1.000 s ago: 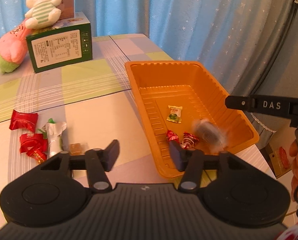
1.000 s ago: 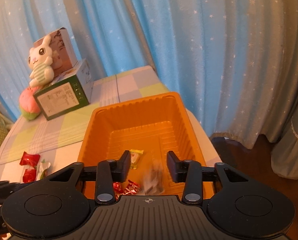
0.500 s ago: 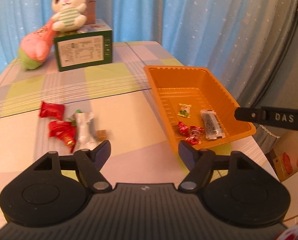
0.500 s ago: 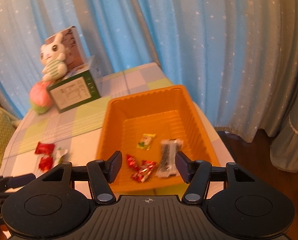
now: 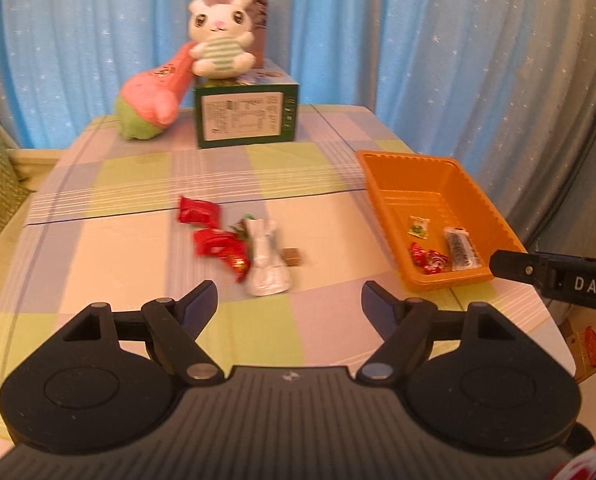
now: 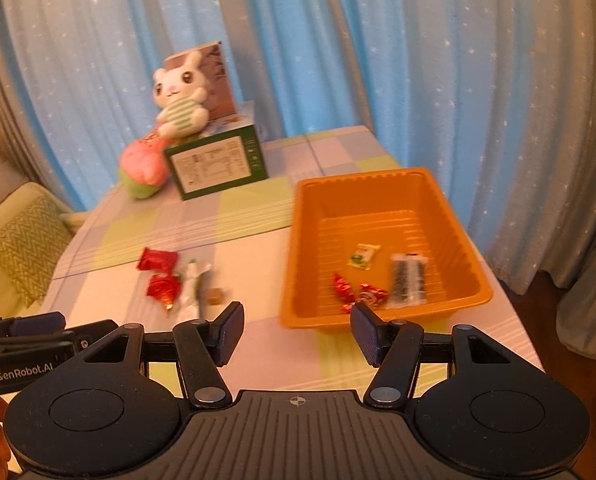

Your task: Organize snacks

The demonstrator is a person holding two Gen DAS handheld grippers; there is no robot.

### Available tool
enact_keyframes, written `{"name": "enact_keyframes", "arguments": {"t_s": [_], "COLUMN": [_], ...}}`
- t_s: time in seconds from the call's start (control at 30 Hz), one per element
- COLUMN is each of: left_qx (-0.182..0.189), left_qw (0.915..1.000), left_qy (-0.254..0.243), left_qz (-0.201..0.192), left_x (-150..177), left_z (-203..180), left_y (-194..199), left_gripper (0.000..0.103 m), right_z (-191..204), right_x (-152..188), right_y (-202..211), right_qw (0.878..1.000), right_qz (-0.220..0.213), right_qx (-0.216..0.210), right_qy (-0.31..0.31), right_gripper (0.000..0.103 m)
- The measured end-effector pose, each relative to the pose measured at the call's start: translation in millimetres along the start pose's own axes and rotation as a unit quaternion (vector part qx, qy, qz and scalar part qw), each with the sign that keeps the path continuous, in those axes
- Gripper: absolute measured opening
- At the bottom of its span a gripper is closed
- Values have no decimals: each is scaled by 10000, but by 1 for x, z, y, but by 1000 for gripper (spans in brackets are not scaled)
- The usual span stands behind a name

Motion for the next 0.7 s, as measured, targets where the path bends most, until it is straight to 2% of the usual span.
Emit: {"name": "enact_keyframes", "arguments": {"t_s": [0.3,0.7], "left_qx": [-215,-360], "left_qw": [9995,9989], "left_qy": [205,286], "left_qz": [-57,-67], "left_x": [11,18], "left_z": [31,48], "left_y": [22,24], "left_gripper": [80,80], "right_z": [31,49], "right_x": [10,18], "right_y": [5,-2], "right_qw": [9996,9991], "right_qz": [56,147], "right_qx": [-185,-237], "right_qy": [203,331], "right_gripper": [59,59]}}
Point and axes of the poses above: each gripper's, at about its wrist camera, not at the fingertips, and y roughly against the way its jaws point, z to its left, x to its underside, the point moved 3 cm from there along -y, roughly the way its jaws point, and after that the axes turned 5 degrees about -y, right-handed, at the moved point
